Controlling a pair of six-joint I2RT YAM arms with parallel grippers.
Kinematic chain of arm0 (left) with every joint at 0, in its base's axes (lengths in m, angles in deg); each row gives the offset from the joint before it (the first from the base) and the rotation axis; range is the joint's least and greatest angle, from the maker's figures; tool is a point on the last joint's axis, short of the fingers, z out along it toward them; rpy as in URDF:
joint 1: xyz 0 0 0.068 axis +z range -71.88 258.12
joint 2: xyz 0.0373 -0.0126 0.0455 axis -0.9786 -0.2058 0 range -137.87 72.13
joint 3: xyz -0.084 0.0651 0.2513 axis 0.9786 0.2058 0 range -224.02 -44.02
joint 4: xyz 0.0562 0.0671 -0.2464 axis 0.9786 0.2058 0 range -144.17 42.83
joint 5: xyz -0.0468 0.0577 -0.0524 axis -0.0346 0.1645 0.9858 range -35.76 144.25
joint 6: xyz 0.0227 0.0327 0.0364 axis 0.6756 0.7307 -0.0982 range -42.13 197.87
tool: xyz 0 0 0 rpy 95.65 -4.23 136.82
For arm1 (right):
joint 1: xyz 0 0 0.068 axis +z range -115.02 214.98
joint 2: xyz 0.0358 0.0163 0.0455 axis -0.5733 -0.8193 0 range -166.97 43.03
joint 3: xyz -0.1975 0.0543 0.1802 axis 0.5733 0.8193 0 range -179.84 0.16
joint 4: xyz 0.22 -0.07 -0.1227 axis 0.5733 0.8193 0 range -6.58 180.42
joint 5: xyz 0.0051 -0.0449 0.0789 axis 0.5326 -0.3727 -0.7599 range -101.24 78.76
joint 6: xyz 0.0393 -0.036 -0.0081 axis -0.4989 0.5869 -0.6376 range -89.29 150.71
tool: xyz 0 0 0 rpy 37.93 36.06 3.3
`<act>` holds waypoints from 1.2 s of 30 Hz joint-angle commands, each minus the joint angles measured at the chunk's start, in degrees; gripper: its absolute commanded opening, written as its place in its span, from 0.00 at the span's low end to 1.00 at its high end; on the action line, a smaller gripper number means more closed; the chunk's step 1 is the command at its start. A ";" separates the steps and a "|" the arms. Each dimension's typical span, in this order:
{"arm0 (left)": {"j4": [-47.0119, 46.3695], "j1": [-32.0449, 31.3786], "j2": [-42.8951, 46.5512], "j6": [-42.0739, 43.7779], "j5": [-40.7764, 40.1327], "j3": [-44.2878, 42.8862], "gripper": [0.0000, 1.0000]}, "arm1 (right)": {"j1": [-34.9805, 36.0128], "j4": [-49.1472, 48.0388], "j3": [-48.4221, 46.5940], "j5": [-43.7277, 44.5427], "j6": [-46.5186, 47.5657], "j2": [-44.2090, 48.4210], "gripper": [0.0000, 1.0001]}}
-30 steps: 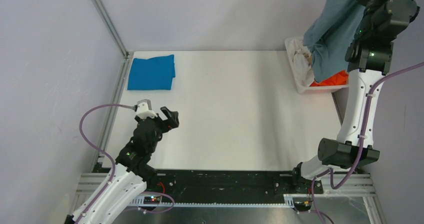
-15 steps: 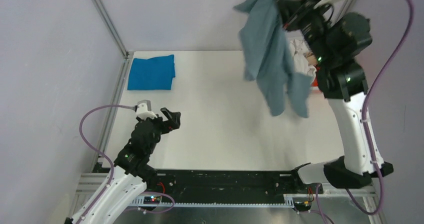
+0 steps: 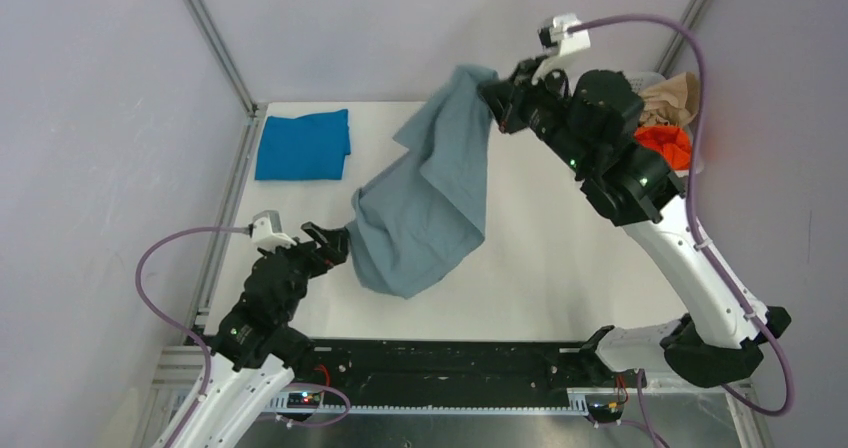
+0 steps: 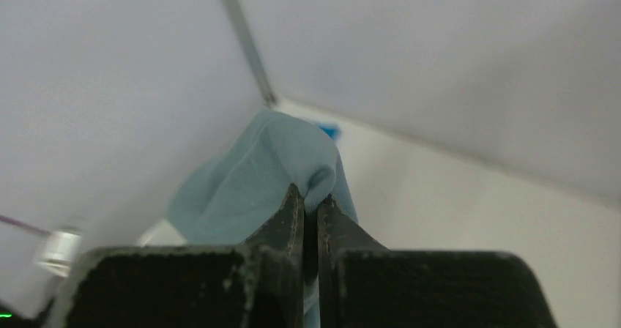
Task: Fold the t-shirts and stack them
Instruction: Move the tshirt to the center of the board, then flatten out the tshirt
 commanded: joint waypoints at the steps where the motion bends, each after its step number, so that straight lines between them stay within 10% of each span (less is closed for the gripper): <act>1: 4.47 -0.16 -0.87 -3.99 -4.31 -2.14 1.00 | -11.36 1.57 15.37 5.16 -6.20 7.31 0.00; 4: 4.56 -0.20 -3.48 -4.88 -4.55 -1.93 1.00 | -22.34 -0.07 33.69 -2.35 -9.94 10.92 0.08; 11: 4.45 -0.14 -13.58 -6.96 -3.98 -0.75 0.98 | -33.44 2.29 48.78 1.83 -12.09 3.88 0.95; 16: 4.24 -0.21 -20.31 -7.05 0.29 -1.62 0.98 | -26.05 7.38 48.80 18.31 -16.45 6.34 1.00; 23: 2.28 -0.17 -18.89 -5.47 4.78 0.21 0.98 | -2.30 11.33 51.19 19.77 -23.45 6.79 0.99; 36: 1.92 -0.16 -14.65 -5.16 6.44 3.54 0.98 | 20.10 12.09 39.92 25.11 -29.45 -19.06 0.99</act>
